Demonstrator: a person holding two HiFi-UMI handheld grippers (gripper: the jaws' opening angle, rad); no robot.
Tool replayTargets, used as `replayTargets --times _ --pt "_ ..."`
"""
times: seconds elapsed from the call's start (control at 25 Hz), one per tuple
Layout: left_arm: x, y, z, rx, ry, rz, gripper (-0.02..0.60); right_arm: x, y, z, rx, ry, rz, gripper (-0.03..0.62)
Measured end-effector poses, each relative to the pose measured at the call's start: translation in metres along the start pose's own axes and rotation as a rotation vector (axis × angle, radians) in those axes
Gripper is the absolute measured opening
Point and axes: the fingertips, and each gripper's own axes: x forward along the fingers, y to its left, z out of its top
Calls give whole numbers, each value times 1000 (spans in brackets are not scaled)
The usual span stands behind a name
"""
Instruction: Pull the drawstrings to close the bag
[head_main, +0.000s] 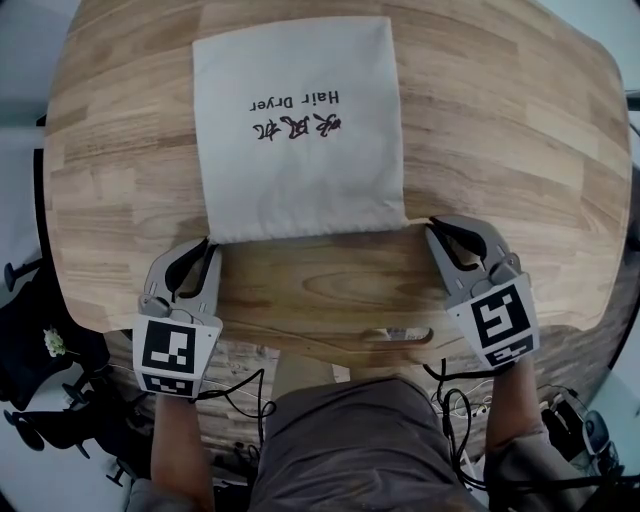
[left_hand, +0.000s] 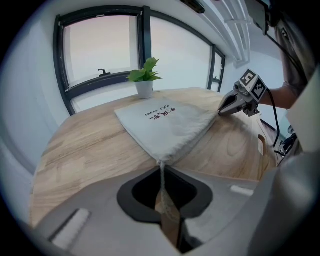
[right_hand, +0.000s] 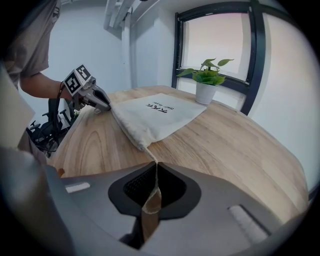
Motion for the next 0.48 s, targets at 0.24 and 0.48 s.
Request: replayTargets --times 0.24,0.48 --pt "-8 19 -12 34 32 57 11 -6 -4 -5 9 21 -37 35" --pt "-11 29 -14 -58 39 86 11 -11 -7 -12 36 43 -38 35"
